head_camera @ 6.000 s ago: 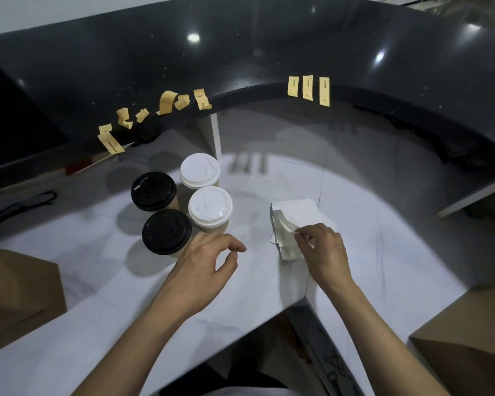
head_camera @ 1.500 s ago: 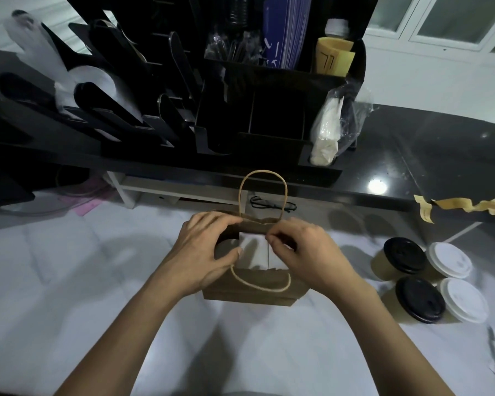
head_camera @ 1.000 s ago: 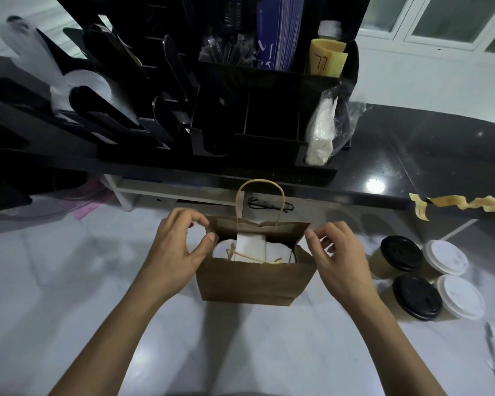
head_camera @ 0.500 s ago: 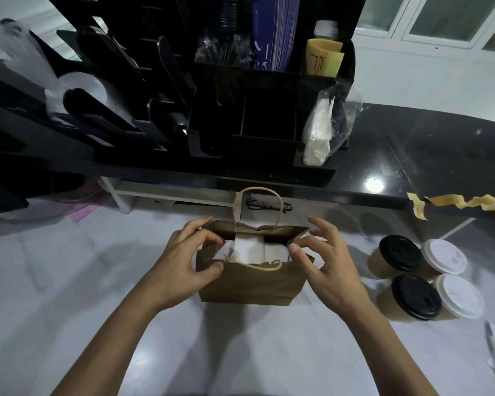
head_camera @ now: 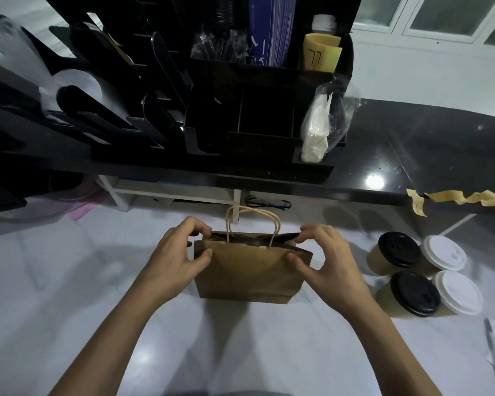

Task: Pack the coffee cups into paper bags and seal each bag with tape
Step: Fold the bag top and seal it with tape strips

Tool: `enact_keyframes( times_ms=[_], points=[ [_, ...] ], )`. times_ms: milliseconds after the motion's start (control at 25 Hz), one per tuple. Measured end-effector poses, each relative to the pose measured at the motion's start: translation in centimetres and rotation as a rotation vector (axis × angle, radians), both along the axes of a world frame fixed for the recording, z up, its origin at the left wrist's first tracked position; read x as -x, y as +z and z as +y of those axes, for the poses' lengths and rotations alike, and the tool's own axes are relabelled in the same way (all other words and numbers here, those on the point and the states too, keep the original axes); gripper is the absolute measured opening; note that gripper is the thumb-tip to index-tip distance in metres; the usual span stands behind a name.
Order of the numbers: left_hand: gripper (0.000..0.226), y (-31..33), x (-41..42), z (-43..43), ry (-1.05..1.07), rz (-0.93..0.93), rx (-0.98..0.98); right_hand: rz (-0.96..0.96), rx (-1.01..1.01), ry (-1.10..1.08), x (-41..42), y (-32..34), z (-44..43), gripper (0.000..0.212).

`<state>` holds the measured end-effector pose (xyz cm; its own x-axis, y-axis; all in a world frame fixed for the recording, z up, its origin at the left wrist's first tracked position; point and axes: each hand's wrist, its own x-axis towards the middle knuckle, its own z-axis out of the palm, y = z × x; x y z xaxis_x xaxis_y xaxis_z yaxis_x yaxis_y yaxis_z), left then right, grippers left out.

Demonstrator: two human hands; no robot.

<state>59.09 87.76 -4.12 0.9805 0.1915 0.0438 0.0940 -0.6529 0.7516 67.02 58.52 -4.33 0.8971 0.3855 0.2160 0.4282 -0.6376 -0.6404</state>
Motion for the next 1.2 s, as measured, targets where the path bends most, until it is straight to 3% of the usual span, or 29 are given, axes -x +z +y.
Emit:
enact_keyframes(
  times_ms=[200,520,920,1000,1080,1200],
  points=[
    [0.044,0.0,-0.2,-0.8,0.007,-0.007,0.03,-0.023,-0.017,-0.067,-0.4,-0.2,-0.4,0.026],
    [0.019,-0.2,-1.8,-3.3,-0.088,-0.06,-0.075,-0.063,0.041,-0.101,-1.2,-0.7,-3.5,0.015],
    [0.023,-0.4,-3.9,-8.1,-0.073,-0.095,0.033,-0.001,0.046,-0.206,-2.9,1.0,-8.2,0.01],
    [0.024,-0.5,-4.0,-8.3,-0.065,-0.085,0.029,-0.013,-0.102,-0.372,-3.6,1.9,-9.0,0.009],
    [0.025,-0.6,-4.0,-8.4,-0.056,-0.079,0.023,-0.019,-0.291,-0.689,-4.8,2.6,-10.0,0.014],
    [0.024,-0.6,-3.9,-8.4,-0.046,-0.074,0.028,0.153,-0.482,-0.988,-7.5,3.0,-11.7,0.028]
  ],
)
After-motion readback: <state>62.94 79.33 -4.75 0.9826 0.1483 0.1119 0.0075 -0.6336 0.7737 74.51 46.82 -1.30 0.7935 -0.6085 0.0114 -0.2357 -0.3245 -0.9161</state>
